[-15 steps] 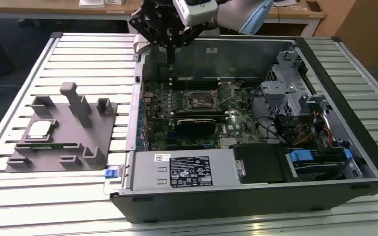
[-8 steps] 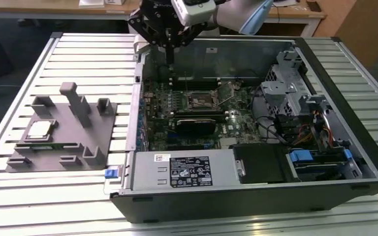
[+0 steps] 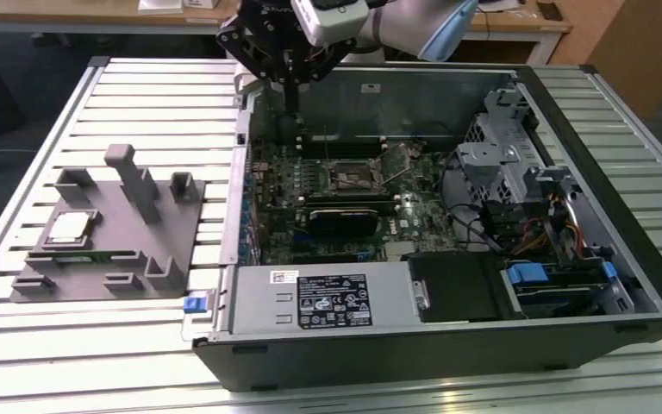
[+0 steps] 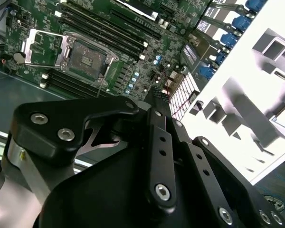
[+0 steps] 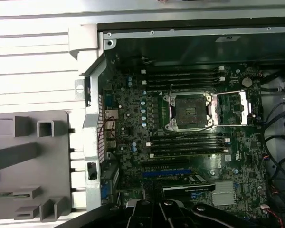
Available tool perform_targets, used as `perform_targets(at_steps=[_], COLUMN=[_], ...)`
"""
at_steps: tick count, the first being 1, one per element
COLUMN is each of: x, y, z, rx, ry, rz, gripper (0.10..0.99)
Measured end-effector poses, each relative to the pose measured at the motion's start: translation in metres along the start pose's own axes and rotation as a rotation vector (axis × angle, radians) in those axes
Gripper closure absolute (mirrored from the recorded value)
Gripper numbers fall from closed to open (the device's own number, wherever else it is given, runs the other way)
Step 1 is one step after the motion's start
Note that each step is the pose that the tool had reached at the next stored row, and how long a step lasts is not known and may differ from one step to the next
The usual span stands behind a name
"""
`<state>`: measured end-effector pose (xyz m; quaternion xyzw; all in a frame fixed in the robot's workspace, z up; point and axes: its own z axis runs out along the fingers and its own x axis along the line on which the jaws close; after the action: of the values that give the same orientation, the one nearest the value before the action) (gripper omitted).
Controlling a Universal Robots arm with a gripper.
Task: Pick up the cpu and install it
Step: 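Reach for the cpu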
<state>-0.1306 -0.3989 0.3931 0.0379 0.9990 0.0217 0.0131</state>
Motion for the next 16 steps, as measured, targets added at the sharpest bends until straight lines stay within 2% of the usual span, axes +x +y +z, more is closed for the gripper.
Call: perform_targets(at_steps=[16], x=[0.0142], y=[-0.0011], z=[0.0], rx=[0.0], ry=[0.0], rz=[0.0], gripper=[0.98])
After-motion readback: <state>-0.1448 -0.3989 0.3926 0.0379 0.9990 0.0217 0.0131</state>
